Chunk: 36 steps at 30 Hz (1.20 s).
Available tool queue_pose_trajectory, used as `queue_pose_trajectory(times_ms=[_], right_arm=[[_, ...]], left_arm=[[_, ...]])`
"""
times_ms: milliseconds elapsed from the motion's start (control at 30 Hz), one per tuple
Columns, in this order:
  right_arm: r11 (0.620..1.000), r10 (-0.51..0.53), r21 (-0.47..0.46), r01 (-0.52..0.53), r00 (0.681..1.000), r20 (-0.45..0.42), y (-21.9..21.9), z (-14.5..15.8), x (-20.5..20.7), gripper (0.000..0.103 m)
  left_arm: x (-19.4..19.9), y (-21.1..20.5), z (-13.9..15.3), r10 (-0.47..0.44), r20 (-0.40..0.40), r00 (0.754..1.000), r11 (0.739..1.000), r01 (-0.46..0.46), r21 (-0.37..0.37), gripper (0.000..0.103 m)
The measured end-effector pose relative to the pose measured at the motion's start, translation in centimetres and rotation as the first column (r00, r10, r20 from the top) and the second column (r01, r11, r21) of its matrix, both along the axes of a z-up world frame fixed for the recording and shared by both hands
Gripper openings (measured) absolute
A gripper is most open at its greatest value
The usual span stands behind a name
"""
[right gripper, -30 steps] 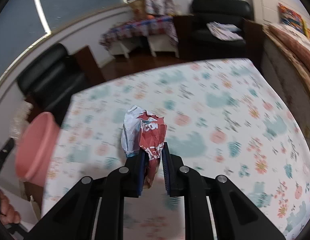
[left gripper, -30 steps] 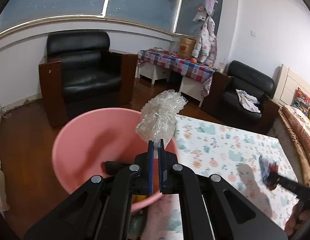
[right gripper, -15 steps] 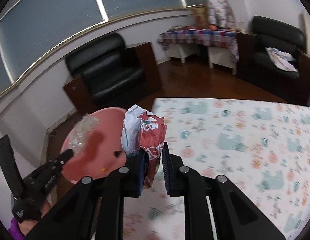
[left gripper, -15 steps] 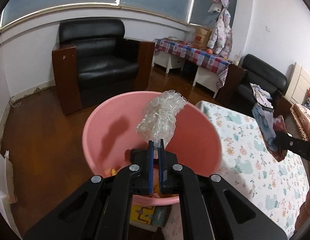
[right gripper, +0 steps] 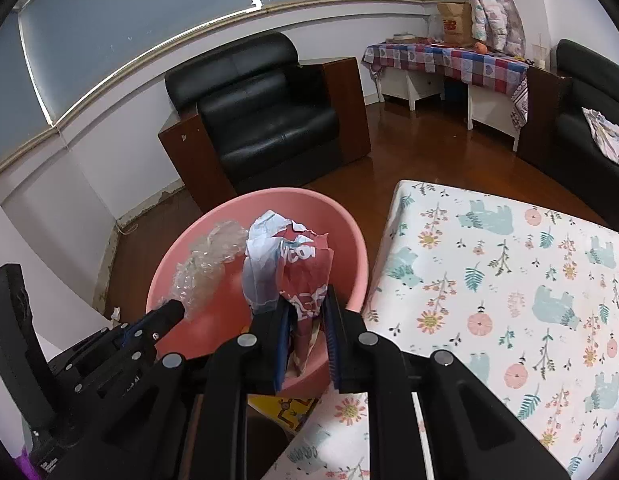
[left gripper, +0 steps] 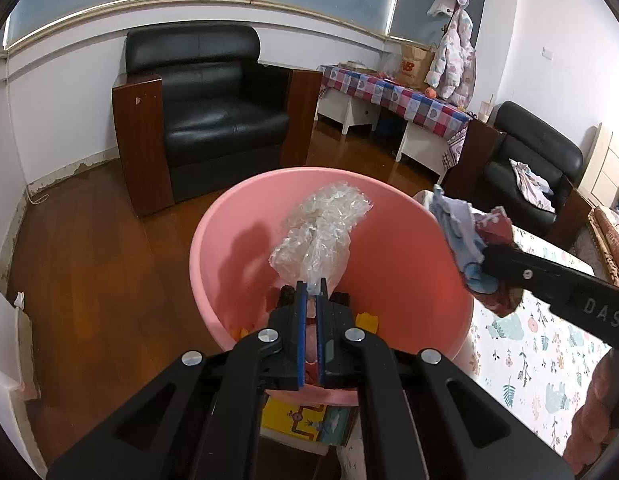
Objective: Collect trash
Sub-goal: 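Carry the clear bag and snack wrapper over the pink bucket, then open both grippers to drop the bag and wrapper into the bucket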
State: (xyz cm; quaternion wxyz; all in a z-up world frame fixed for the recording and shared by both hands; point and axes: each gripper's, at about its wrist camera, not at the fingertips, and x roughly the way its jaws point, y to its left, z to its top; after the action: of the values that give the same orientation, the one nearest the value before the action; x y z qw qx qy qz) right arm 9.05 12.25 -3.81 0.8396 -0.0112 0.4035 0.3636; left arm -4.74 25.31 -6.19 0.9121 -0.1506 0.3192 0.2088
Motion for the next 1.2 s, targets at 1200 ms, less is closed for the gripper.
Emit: queue_pose_trajectory(times_ms=[1200], right_arm=[[0.991, -0.122, 0.064, 0.122, 0.993, 0.001, -7.9, -0.1, -0.5, 0.042]], left_arm=[[0.6, -3.8, 2.0, -0.103, 0.026, 0.994, 0.994, 0.102, 0.030, 0.036]])
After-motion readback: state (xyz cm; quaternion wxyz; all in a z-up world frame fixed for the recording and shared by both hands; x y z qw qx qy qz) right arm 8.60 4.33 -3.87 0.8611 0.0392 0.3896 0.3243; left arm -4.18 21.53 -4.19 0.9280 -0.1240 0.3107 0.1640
